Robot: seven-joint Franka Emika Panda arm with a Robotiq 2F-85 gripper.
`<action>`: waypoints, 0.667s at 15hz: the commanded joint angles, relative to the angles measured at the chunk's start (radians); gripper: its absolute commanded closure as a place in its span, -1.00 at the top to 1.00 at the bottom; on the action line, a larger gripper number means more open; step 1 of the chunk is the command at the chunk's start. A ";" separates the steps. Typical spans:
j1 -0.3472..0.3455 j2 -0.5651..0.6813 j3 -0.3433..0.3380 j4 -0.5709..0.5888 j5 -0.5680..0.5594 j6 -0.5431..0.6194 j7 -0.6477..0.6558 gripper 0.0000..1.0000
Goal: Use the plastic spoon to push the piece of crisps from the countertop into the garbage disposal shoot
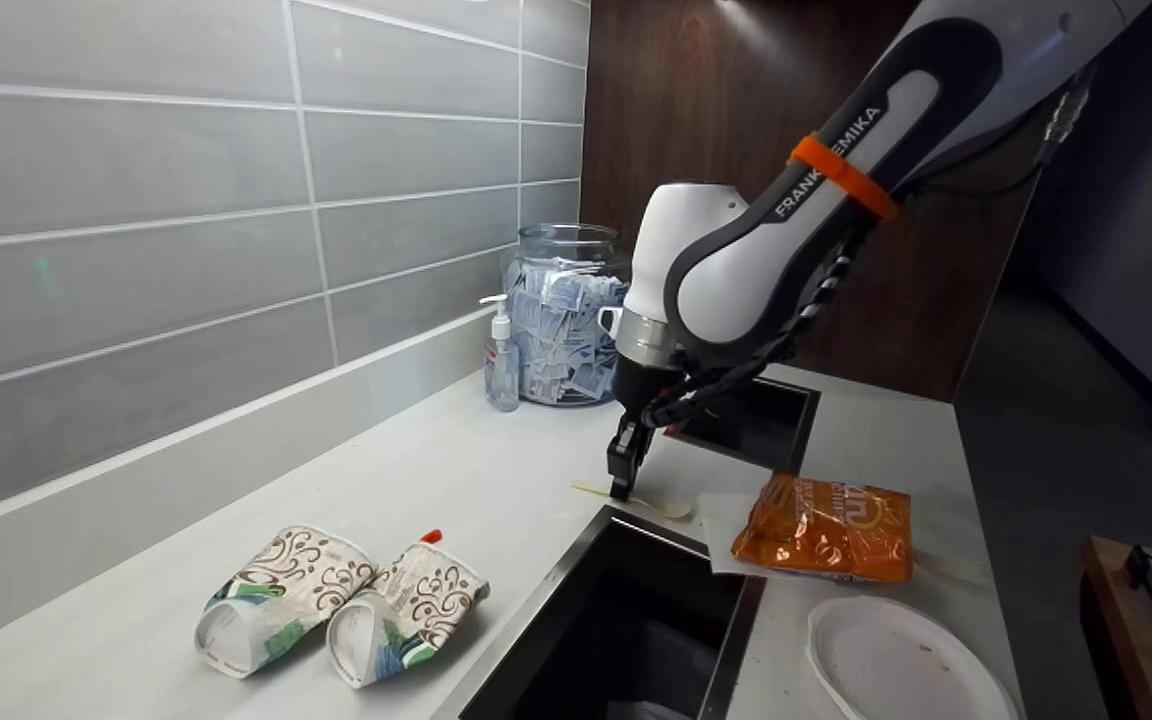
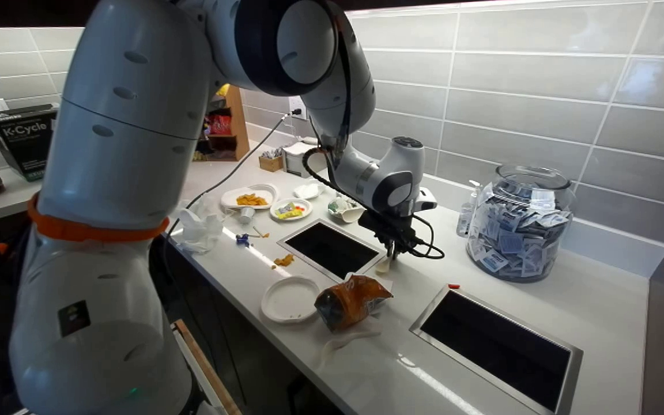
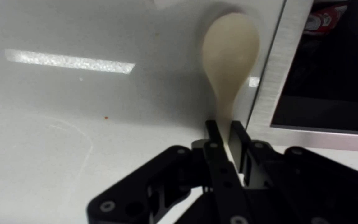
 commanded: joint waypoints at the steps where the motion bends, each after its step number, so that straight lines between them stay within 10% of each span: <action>1: -0.080 0.020 0.079 0.012 0.116 -0.005 -0.096 -0.93; 10: -0.300 -0.004 0.397 -0.027 0.529 0.017 -0.573 -0.93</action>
